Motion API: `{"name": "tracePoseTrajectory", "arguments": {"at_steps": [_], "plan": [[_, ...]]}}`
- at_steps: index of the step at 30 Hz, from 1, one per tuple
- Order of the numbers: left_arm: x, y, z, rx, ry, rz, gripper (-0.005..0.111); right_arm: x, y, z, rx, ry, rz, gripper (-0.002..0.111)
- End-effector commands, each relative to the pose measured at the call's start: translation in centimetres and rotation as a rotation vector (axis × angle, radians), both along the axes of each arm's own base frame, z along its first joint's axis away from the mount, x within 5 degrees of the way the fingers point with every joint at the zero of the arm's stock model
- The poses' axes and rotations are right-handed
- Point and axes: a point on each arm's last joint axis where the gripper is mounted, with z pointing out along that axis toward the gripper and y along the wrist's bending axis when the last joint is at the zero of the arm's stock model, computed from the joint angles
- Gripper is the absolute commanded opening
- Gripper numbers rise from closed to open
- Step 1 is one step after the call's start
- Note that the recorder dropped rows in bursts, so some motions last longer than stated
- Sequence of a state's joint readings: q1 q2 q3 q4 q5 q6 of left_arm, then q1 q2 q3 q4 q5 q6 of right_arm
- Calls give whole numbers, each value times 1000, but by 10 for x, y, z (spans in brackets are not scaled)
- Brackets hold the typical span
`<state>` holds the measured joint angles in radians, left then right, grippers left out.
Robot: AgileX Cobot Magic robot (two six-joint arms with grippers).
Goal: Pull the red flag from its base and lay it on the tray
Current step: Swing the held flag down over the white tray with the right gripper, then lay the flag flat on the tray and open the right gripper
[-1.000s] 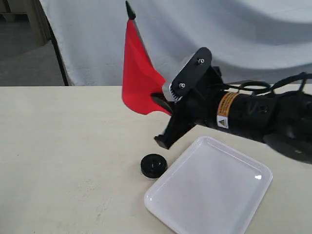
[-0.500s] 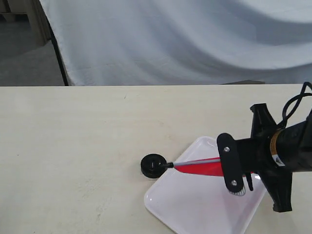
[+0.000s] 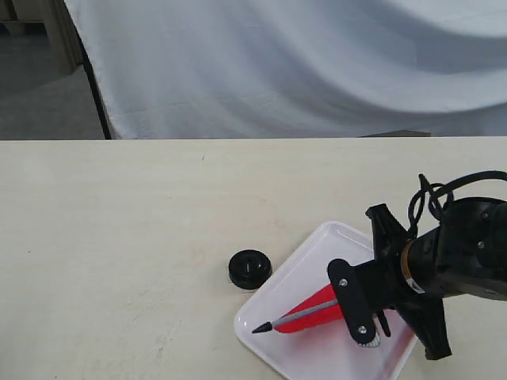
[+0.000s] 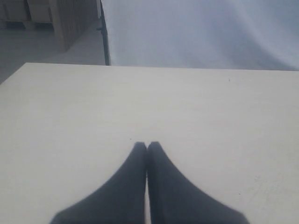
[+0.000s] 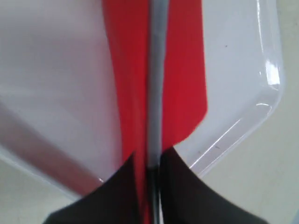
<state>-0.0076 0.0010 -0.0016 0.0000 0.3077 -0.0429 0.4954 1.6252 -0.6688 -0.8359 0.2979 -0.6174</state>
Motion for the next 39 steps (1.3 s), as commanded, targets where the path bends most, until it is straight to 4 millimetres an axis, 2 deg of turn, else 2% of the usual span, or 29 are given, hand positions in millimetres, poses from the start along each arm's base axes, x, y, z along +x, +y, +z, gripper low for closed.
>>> {"name": "tracePoseTrajectory", "arguments": {"at_steps": [1, 4, 6, 10, 18, 20, 22, 24, 28, 31, 35, 39], "plan": [[0, 0, 0, 1, -9, -9, 0, 5, 3, 1, 86, -7, -109, 37], [0, 0, 0, 1, -9, -9, 0, 5, 4, 1, 116, -6, -147, 63], [0, 0, 0, 1, -9, -9, 0, 5, 4, 1, 129, -6, -163, 73], [0, 0, 0, 1, -9, -9, 0, 4, 4, 3, 159, -7, -202, 74], [0, 0, 0, 1, -9, -9, 0, 2, 3, 21, 243, -49, -267, 74], [0, 0, 0, 1, -9, -9, 0, 1, 2, 27, 270, -64, -288, 70], [0, 0, 0, 1, -9, -9, 0, -1, 2, 34, 306, -81, -317, 61], [0, 0, 0, 1, -9, -9, 0, -2, 1, 43, 376, -102, -376, 44], [0, 0, 0, 1, -9, -9, 0, -6, -1, 63, 535, -139, -497, 1], [0, 0, 0, 1, -9, -9, 0, -7, 4, 73, 697, -139, -558, 0], [0, 0, 0, 1, -9, -9, 0, -5, 10, 72, 886, -79, -716, 0], [0, 0, 0, 1, -9, -9, 0, 0, 5, 72, 889, -80, -878, 0]]}}
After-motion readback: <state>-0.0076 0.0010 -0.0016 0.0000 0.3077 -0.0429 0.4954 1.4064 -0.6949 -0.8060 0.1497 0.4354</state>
